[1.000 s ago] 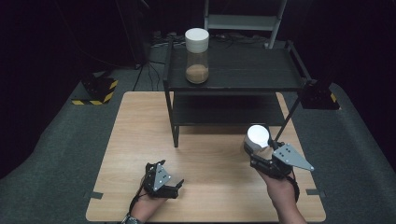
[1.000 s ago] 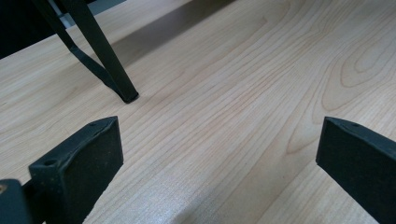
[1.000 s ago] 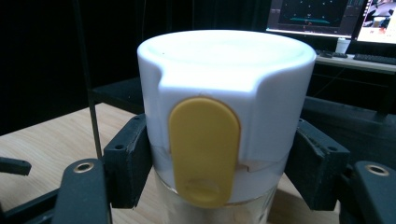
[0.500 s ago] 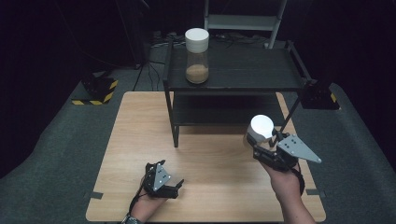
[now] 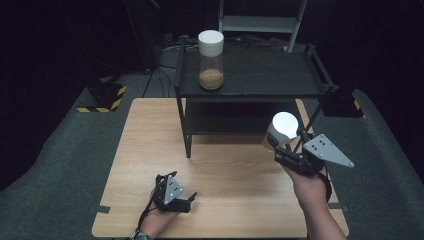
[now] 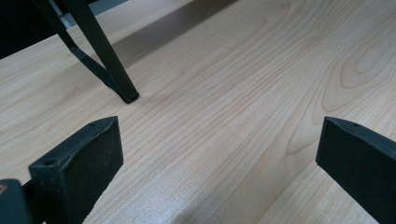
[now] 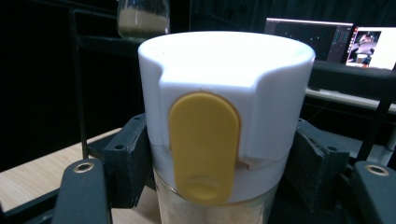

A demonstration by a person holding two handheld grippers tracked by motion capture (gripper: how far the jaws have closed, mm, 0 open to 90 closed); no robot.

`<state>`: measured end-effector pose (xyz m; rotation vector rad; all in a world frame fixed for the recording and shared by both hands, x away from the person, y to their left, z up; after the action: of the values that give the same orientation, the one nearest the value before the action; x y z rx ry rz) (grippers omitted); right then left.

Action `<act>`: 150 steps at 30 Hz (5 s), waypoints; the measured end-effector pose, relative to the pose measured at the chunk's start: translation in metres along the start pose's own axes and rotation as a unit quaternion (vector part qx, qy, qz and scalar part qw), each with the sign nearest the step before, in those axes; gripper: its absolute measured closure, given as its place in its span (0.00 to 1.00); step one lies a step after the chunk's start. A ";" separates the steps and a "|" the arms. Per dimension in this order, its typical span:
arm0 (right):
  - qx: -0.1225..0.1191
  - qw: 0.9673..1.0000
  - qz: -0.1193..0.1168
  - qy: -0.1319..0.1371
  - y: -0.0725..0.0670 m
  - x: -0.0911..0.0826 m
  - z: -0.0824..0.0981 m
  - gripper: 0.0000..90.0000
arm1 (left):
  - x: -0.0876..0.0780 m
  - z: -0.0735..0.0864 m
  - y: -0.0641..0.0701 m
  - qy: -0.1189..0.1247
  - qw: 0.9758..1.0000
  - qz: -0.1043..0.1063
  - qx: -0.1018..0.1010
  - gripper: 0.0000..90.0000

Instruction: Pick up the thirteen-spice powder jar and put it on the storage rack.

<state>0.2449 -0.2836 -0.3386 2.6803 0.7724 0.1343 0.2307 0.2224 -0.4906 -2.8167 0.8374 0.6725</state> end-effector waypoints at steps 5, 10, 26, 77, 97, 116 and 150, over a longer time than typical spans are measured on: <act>-0.004 1.000 0.005 0.009 0.004 0.002 -0.013 0.33 | 0.000 0.000 -0.001 0.000 1.000 0.001 -0.002 0.01; -0.007 1.000 0.008 0.016 0.007 0.004 -0.022 0.33 | 0.000 0.000 -0.001 0.001 1.000 0.002 -0.003 0.01; -0.016 0.999 0.025 0.032 0.020 0.014 -0.052 0.33 | 0.000 0.000 -0.004 0.001 1.000 0.007 -0.008 0.01; 0.012 0.998 0.065 0.018 0.059 0.105 -0.095 0.33 | -0.002 0.002 -0.007 0.008 1.000 0.017 -0.010 0.01; 0.027 0.998 0.058 0.003 0.065 0.120 -0.094 0.33 | -0.002 0.003 -0.009 0.010 1.000 0.019 -0.017 0.01; 0.045 0.997 0.057 0.003 0.070 0.128 -0.090 0.32 | -0.002 0.003 -0.009 0.010 1.000 0.020 -0.016 0.01; 0.046 0.996 0.074 -0.004 0.055 0.106 -0.101 0.00 | -0.002 0.002 -0.006 0.006 1.000 0.014 -0.009 0.01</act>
<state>0.3432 -0.2405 -0.2257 2.8236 0.5901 0.1277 0.2321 0.2287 -0.4914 -2.8317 0.8786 0.6711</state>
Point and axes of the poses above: each handheld gripper's, and its own axes: x roughly forward along the jaws, z roughly out of its underside, y roughly to its right, the point moved 2 cm from there along x, roughly forward along the jaws, and after that the axes turned 14 degrees about -x, right-handed, at the moved point
